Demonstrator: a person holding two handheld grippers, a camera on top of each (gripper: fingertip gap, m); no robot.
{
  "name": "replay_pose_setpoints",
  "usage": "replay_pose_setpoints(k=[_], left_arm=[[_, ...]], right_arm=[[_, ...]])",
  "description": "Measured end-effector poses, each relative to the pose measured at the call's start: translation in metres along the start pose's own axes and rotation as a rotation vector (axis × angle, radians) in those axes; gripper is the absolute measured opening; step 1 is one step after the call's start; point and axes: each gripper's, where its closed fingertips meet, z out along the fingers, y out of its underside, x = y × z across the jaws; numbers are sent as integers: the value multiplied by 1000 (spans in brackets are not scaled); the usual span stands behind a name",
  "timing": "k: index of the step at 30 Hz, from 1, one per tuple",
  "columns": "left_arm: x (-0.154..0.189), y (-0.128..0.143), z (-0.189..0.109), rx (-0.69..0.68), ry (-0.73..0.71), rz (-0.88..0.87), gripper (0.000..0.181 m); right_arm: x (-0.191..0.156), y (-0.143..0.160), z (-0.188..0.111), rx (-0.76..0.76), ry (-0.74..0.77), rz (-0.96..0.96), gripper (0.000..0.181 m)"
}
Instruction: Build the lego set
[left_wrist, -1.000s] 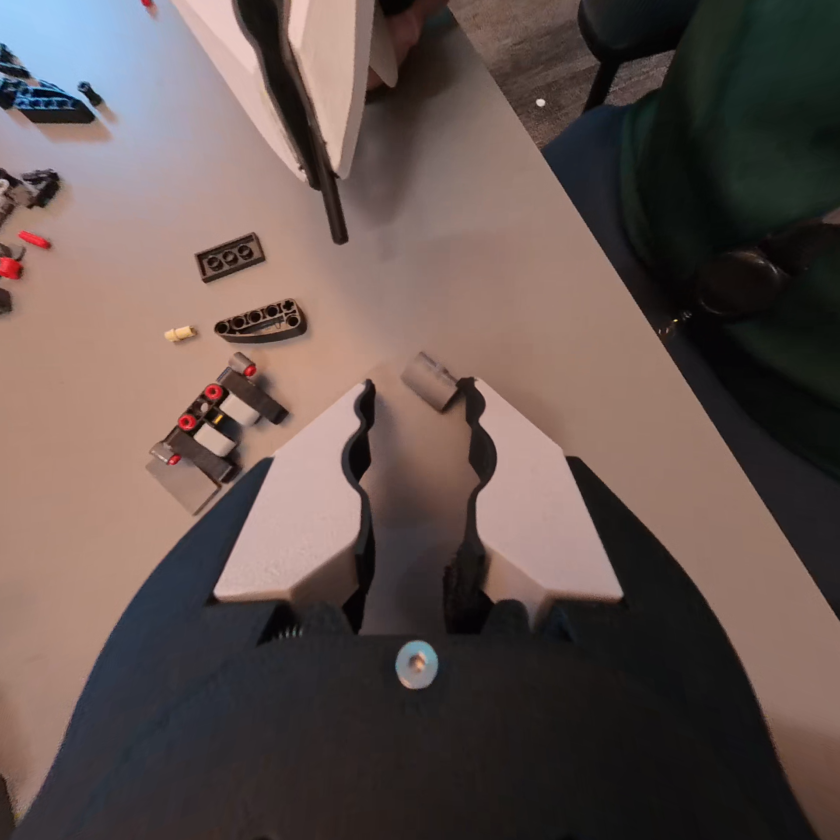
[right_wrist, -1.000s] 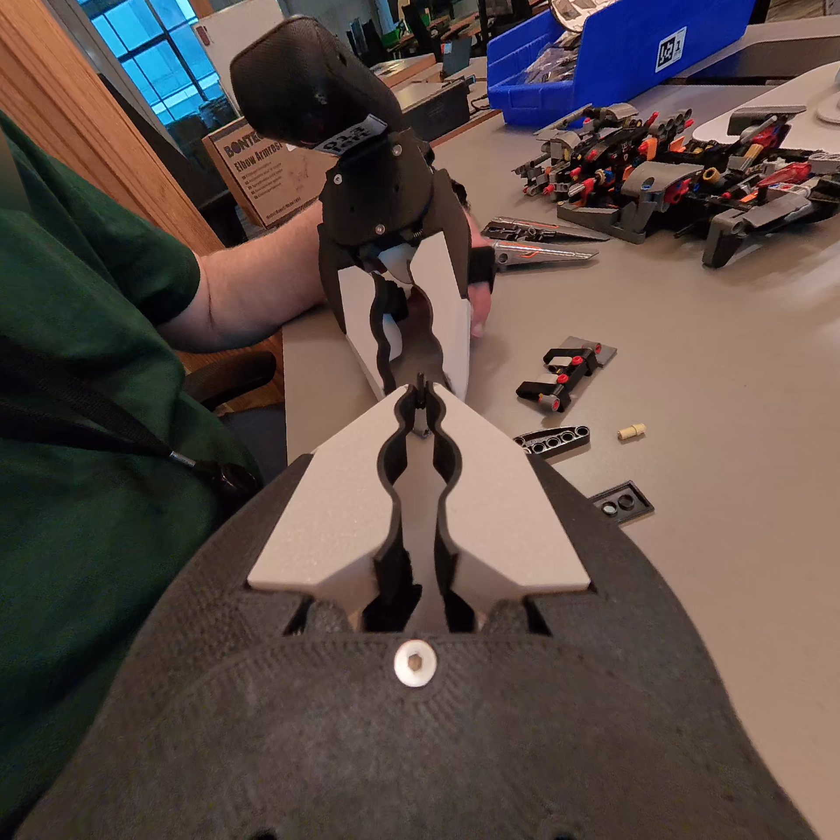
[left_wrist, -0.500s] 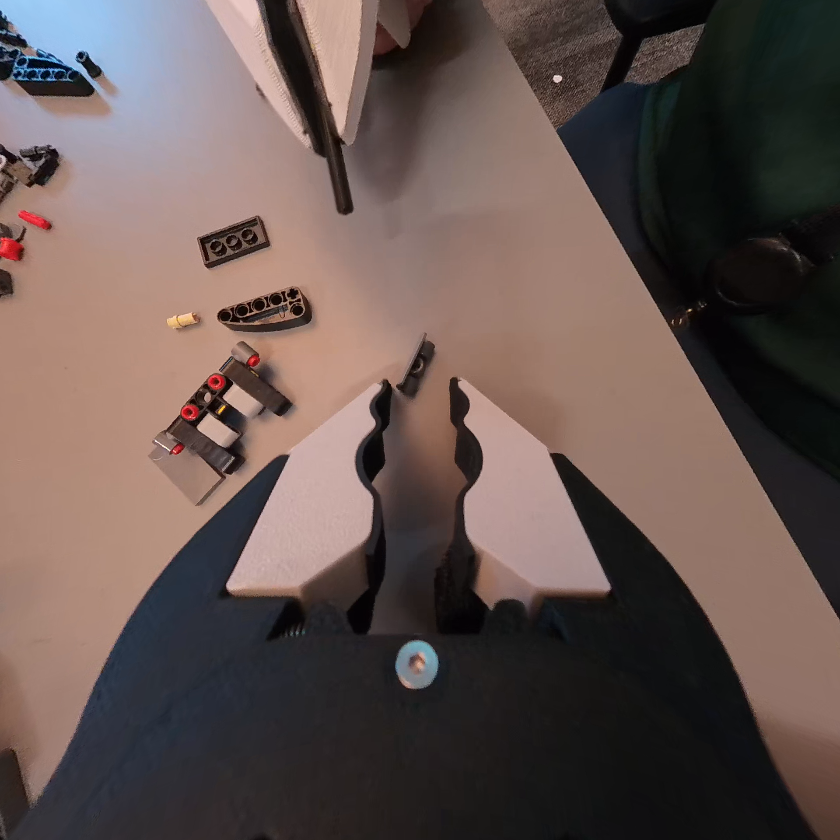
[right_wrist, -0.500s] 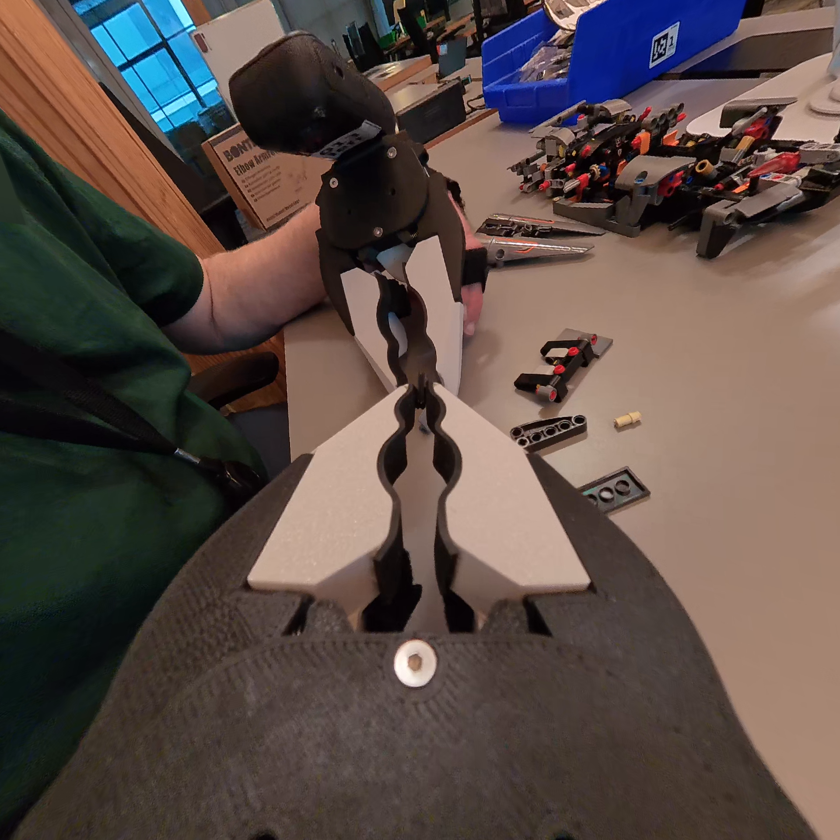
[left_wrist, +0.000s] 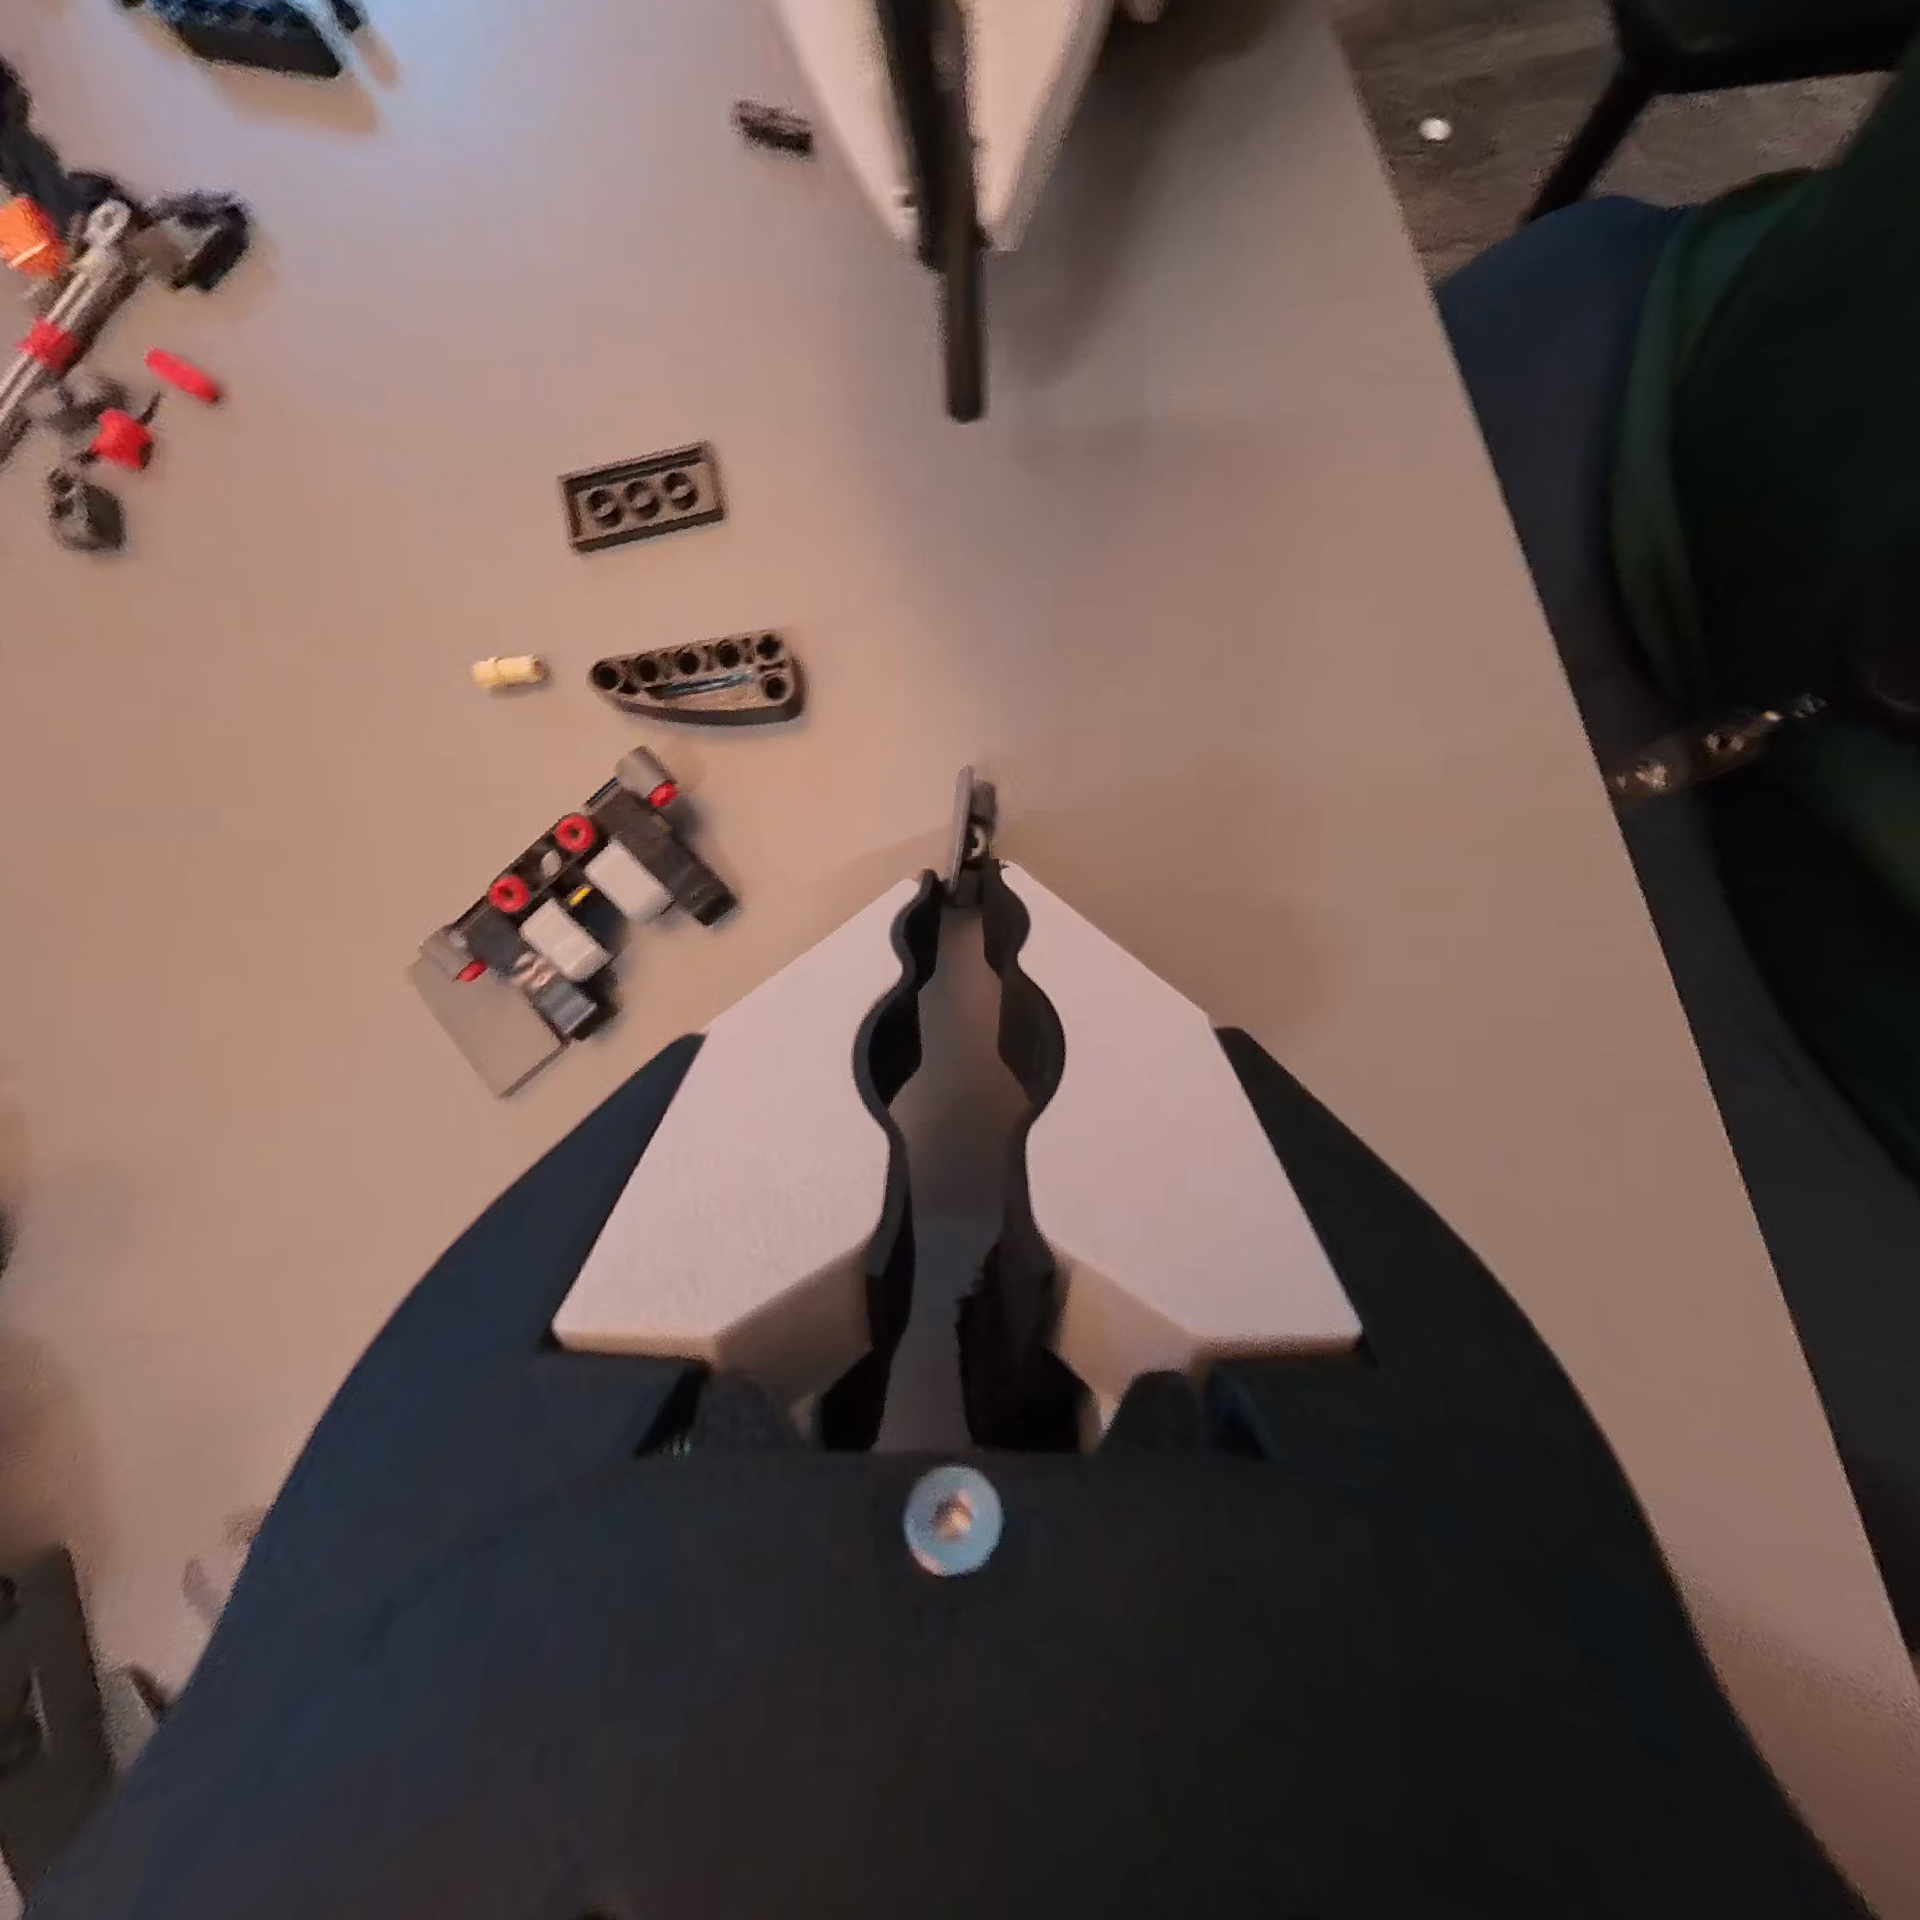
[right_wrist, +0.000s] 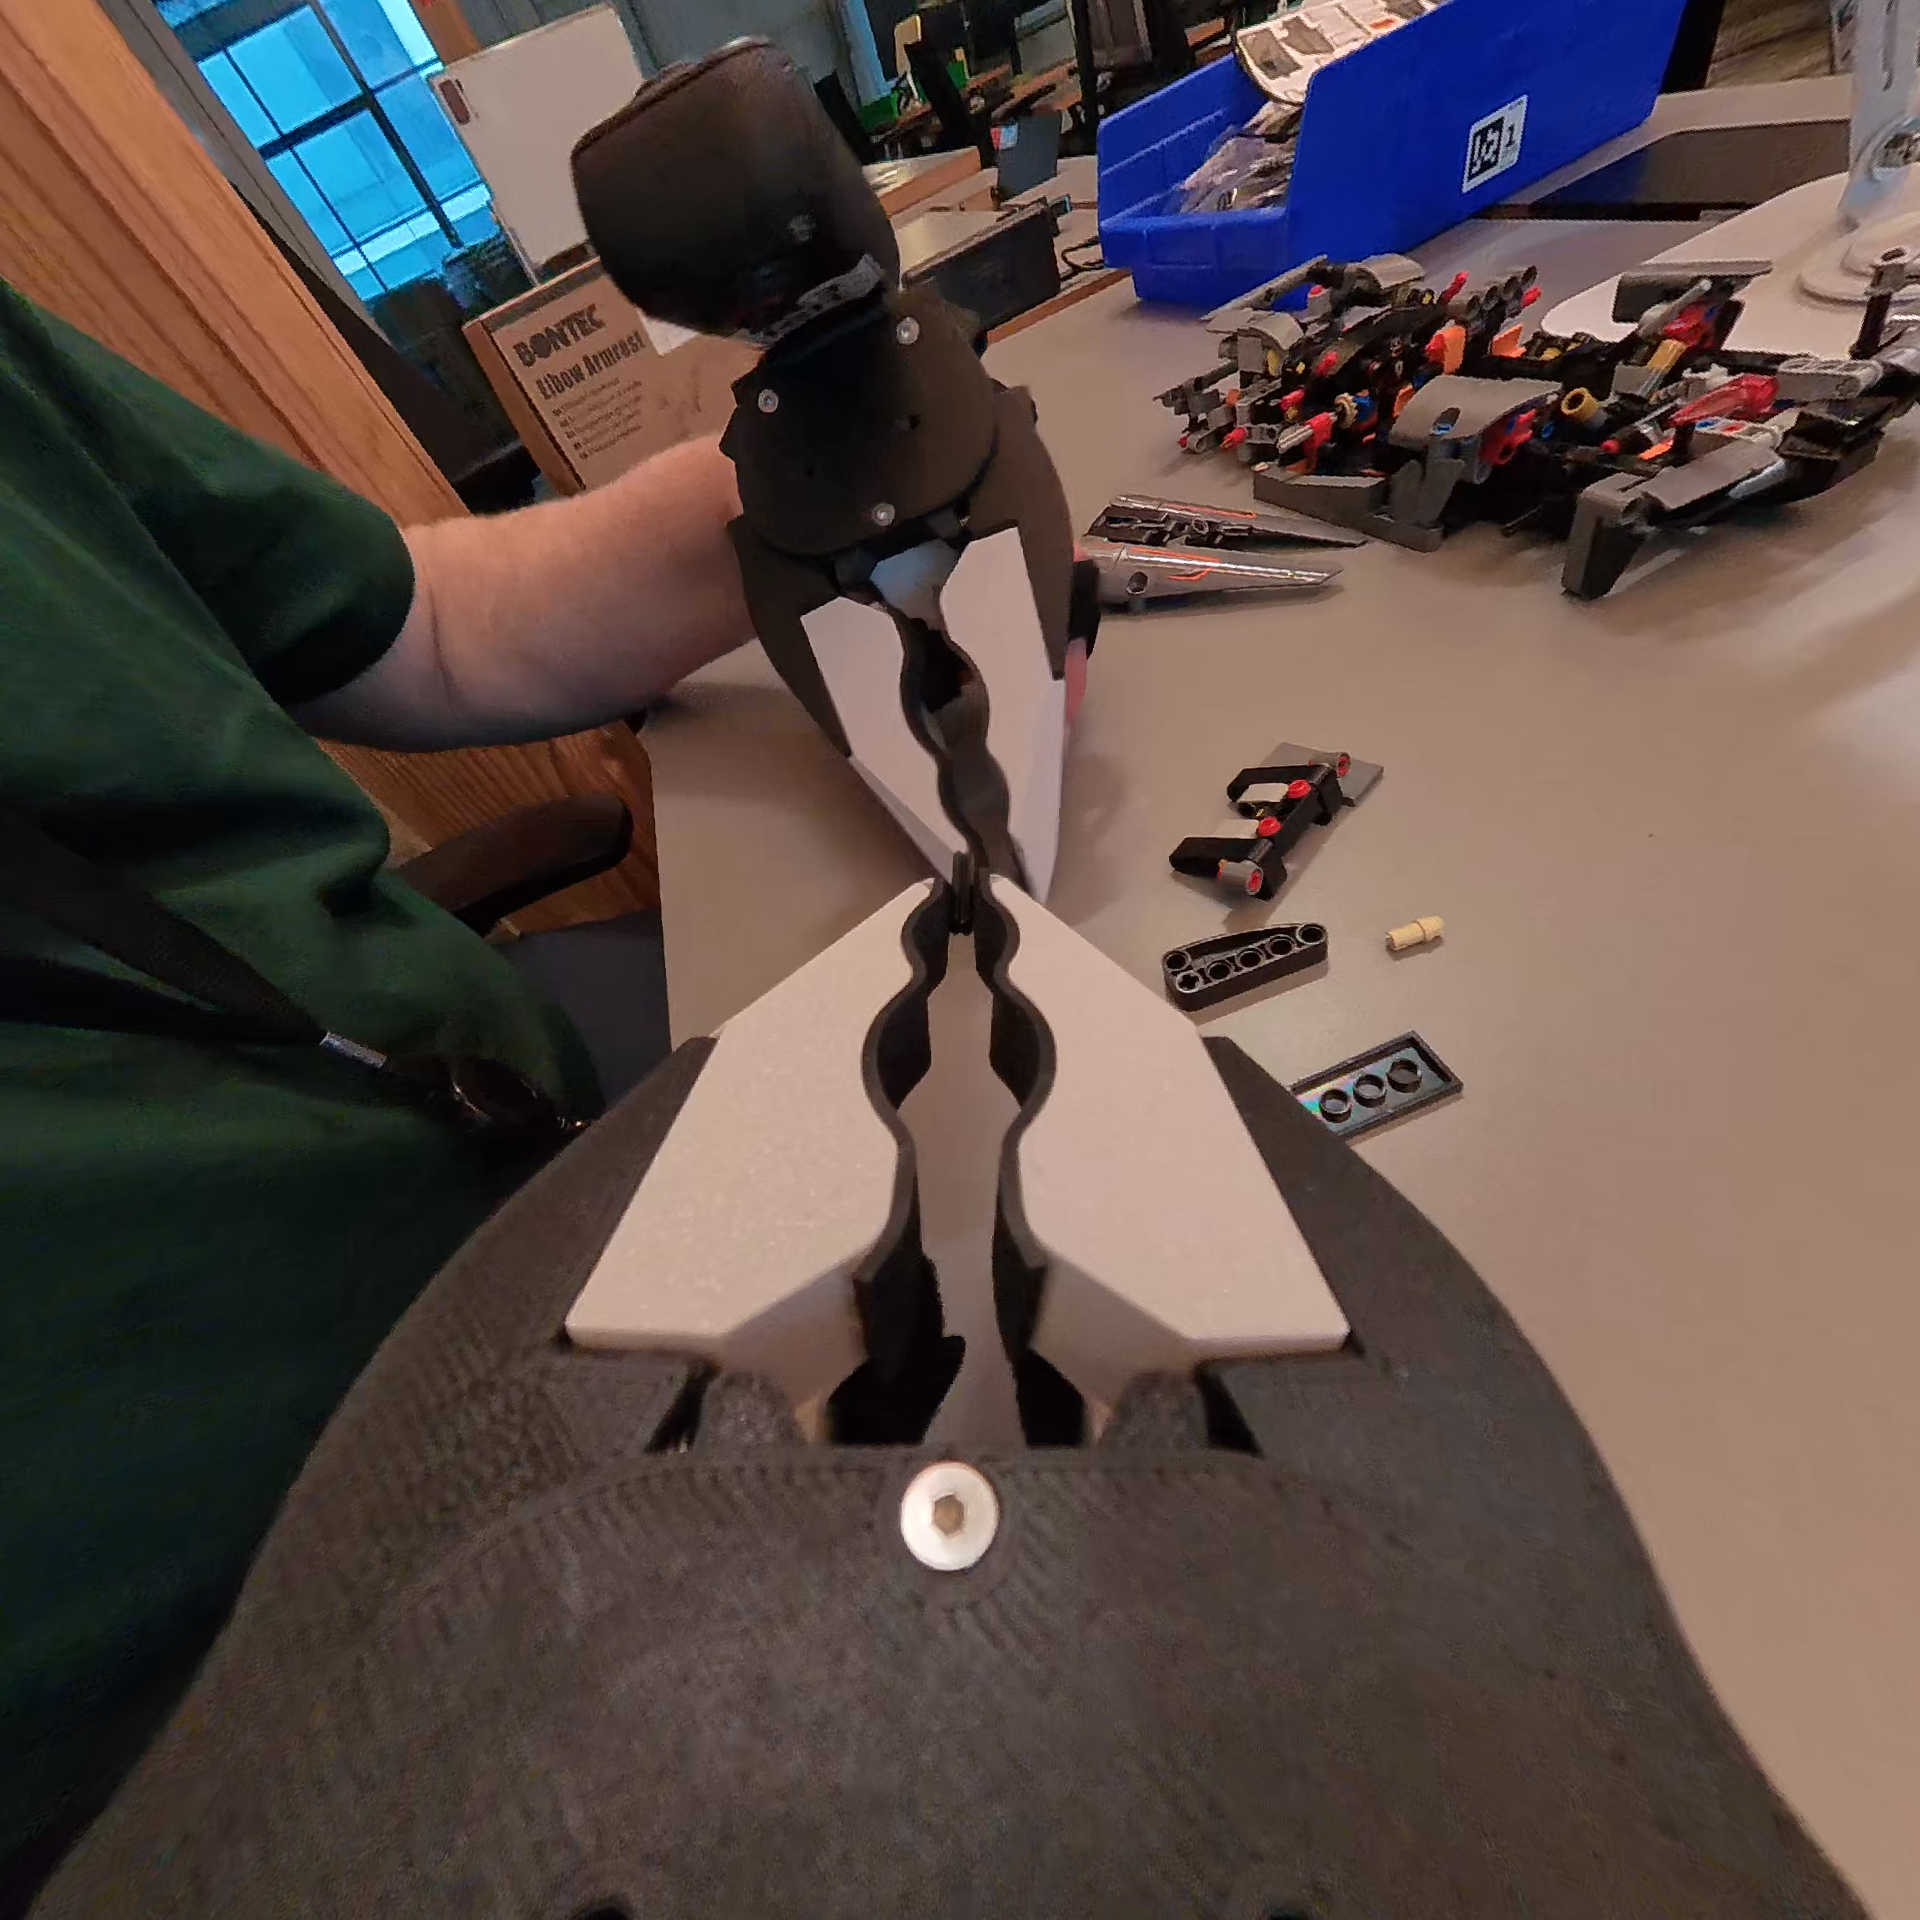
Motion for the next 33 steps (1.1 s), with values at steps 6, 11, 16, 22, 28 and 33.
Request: replay_pose_setpoints(k=[6, 11, 16, 22, 28, 33], left_arm=[[3, -2, -1, -38, -78, -98, 6], [5, -3, 2, -13, -157, -127, 14], [9, -13, 3, -44, -182, -63, 21], [5, -7, 7, -132, -206, -18, 5], [-8, -38, -11, 182, -216, -235, 5], [-21, -87, -63, 725, -148, -499, 5]], right_arm=[[-3, 5, 0, -24, 17, -31, 2], [-7, 7, -6, -22, 20, -44, 2], [-9, 6, -9, -10, 9, -48, 2], [-11, 6, -9, -9, 10, -67, 2], [-8, -1, -13, 43, 39, -66, 2], [-7, -22, -14, 96, 113, -104, 2]])
